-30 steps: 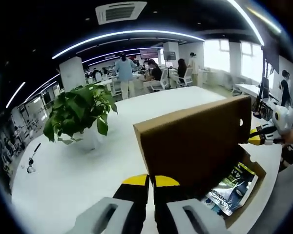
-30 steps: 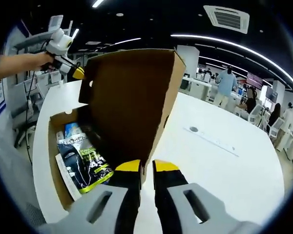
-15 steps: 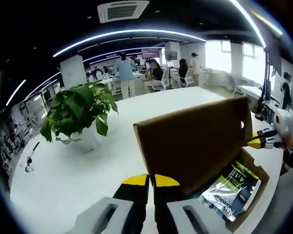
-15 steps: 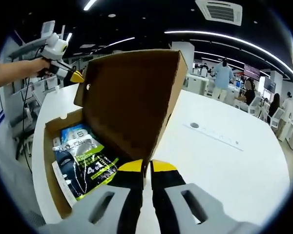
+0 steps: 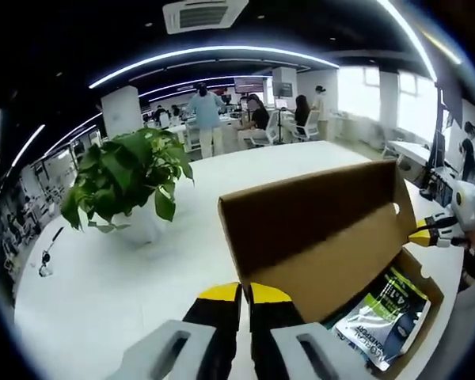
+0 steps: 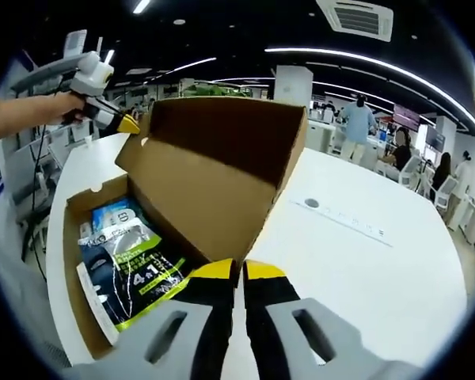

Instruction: Operate the shoe box by opening the lid, removing the specified soft item, and placing it in the target area until the item is outside and the box remains undamaged.

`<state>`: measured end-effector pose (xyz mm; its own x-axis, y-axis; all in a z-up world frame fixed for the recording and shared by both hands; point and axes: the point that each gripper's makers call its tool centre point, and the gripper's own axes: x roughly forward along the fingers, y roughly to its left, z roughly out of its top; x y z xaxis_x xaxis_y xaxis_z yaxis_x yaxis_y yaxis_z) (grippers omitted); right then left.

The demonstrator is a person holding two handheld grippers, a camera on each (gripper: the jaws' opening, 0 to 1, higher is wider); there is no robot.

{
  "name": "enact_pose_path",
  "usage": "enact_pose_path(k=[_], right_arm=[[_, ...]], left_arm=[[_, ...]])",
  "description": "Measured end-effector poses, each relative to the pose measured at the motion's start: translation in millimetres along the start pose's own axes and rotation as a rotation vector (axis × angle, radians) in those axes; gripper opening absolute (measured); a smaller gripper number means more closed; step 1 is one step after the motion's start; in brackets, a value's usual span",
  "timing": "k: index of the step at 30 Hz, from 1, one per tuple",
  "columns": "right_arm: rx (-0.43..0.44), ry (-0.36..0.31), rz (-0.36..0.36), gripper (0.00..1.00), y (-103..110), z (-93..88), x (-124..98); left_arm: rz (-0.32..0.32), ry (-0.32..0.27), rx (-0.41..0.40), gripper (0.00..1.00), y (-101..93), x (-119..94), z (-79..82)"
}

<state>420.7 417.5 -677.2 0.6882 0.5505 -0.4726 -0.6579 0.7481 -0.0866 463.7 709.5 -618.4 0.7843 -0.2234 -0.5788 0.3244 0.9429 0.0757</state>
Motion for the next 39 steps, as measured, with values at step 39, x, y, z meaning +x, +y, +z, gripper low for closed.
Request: enact_pose_path(k=[39], right_arm=[[-0.045, 0.052, 0.011, 0.03, -15, 0.5, 24]], left_arm=[[-0.005, 0.105, -0.158, 0.02, -13.0, 6, -62.0]])
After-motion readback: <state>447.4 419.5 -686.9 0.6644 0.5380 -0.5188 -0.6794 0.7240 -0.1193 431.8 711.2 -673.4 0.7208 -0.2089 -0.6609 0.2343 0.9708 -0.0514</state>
